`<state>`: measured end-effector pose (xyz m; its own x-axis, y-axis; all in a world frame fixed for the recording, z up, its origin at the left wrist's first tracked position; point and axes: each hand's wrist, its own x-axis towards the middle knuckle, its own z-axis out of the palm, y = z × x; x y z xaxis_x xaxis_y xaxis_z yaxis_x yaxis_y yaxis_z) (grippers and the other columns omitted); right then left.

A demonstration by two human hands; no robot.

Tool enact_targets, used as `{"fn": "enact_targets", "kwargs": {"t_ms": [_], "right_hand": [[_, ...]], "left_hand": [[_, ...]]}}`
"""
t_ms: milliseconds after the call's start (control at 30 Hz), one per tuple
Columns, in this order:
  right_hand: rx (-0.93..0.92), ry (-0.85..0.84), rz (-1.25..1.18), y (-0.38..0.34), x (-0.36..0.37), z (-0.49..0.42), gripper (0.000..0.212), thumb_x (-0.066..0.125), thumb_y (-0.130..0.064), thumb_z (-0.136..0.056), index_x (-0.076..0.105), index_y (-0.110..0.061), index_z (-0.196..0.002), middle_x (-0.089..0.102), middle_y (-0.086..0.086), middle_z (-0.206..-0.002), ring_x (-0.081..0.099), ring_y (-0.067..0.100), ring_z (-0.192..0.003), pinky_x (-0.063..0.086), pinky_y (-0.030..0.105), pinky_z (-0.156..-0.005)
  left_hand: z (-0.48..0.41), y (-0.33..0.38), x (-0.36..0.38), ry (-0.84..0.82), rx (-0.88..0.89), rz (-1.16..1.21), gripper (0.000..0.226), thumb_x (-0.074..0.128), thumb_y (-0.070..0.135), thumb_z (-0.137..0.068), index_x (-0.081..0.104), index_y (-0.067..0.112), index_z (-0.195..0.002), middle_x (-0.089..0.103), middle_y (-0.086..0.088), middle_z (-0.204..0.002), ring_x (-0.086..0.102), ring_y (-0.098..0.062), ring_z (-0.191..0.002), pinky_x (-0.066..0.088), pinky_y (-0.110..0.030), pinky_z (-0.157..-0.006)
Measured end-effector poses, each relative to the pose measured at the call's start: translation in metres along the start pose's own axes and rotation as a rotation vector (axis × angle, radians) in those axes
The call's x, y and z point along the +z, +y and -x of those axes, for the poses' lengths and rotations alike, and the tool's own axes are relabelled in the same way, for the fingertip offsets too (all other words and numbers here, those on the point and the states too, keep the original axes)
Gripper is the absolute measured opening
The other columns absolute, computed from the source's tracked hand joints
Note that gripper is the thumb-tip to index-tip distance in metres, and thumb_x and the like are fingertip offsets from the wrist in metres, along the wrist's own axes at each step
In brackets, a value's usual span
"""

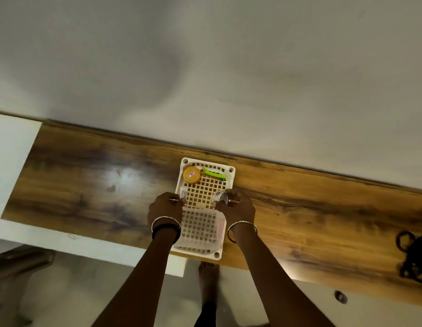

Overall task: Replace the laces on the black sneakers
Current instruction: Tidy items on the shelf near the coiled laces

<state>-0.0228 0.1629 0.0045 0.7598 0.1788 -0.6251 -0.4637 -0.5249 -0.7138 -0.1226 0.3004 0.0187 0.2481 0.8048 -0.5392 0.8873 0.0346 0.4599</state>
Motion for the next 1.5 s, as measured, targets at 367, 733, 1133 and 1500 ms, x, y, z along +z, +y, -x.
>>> {"fn": "enact_targets", "kwargs": {"t_ms": [367,733,1133,1500], "right_hand": [[-0.256,-0.057,0.422,0.005,0.057,-0.035,0.057,0.091,-0.017,-0.067,0.065,-0.01,-0.117,0.067,0.01,-0.115,0.063,0.027,-0.108,0.053,0.041,-0.092],[-0.355,-0.034,0.615,0.021,0.085,-0.032,0.054,0.086,-0.02,-0.076,0.059,-0.015,-0.123,0.055,0.01,-0.13,0.053,0.029,-0.121,0.05,0.039,-0.096],[-0.369,0.071,0.429,0.027,0.035,-0.018,0.034,0.074,-0.021,-0.086,0.064,-0.01,-0.116,0.061,0.012,-0.117,0.06,0.03,-0.108,0.054,0.041,-0.086],[-0.296,0.273,0.217,0.101,-0.084,0.036,0.012,0.066,-0.004,-0.083,0.07,-0.012,-0.092,0.064,0.007,-0.092,0.066,0.026,-0.081,0.057,0.046,-0.072]], "left_hand": [[-0.038,-0.008,0.023,-0.004,0.038,-0.205,0.022,0.077,0.043,-0.082,0.076,0.025,-0.095,0.076,-0.005,-0.093,0.069,-0.029,-0.091,0.054,-0.035,-0.077],[-0.043,-0.006,0.035,0.031,0.031,-0.35,0.024,0.072,0.04,-0.088,0.079,0.02,-0.099,0.076,-0.008,-0.094,0.071,-0.031,-0.087,0.055,-0.037,-0.075],[0.003,0.006,0.036,0.204,0.34,-0.139,0.007,0.069,0.021,-0.091,0.07,0.016,-0.095,0.074,-0.005,-0.083,0.069,-0.027,-0.076,0.052,-0.036,-0.075],[0.127,0.029,0.103,0.028,0.608,-0.02,0.009,0.074,0.008,-0.083,0.073,0.016,-0.086,0.073,0.001,-0.081,0.066,-0.014,-0.073,0.038,-0.014,-0.065]]}}
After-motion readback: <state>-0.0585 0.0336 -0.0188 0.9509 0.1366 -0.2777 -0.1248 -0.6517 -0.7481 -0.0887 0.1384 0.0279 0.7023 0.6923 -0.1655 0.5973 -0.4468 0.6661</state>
